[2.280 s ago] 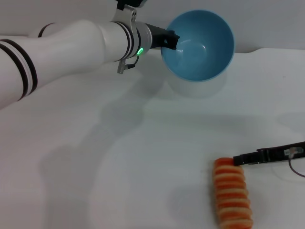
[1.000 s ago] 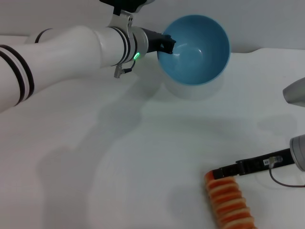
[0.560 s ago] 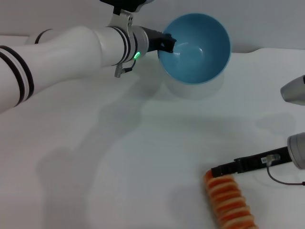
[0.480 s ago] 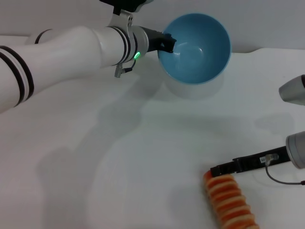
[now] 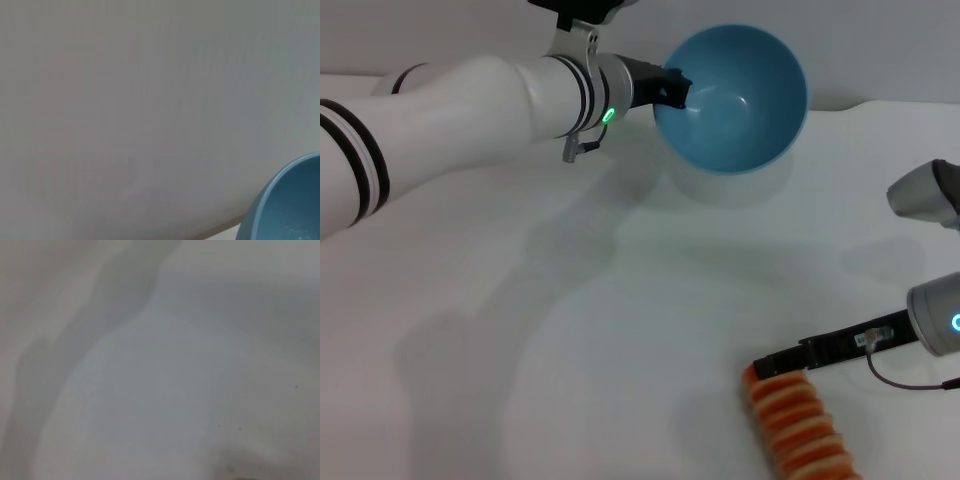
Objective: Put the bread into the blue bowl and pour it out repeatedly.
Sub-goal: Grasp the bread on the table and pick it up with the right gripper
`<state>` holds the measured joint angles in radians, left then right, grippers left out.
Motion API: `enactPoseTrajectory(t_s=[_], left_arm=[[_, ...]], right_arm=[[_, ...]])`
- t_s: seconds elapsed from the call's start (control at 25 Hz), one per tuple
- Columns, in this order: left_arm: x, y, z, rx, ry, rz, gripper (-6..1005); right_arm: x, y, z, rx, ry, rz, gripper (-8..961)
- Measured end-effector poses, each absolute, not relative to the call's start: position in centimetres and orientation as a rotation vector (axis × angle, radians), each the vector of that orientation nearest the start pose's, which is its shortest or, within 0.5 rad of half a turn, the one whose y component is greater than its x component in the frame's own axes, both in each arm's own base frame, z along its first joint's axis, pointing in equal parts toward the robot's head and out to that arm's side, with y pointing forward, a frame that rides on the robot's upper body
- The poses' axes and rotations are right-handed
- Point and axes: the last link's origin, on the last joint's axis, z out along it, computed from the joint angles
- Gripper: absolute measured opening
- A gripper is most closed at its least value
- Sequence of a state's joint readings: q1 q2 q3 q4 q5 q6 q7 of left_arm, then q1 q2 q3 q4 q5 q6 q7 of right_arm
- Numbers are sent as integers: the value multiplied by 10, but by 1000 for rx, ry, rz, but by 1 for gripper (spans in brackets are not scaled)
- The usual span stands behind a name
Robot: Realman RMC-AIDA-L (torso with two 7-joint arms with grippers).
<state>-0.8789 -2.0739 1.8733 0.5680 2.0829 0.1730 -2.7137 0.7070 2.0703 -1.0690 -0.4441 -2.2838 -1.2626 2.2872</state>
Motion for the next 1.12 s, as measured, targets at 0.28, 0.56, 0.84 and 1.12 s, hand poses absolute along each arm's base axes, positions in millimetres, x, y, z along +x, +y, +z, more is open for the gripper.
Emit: enactPoseTrajectory(t_s=[0.28,0.56,0.84,1.12], left_arm=[[-159,455,-94,-2158,-843,-258,-3],[-160,455,-94,-2157,-844,-258,-3],[-165,453,-93,-2147,-862,-257,-2],[-166,453,-93,-2144,-870,-259,-2]], right_arm=[[273,329,-81,-2599,1663,-129,439],[273,329,-80,-2633,1596,-100,320],[263,335,-75,-2686,1481,73,275],[253,345,-60,-2709,1339,114,210]])
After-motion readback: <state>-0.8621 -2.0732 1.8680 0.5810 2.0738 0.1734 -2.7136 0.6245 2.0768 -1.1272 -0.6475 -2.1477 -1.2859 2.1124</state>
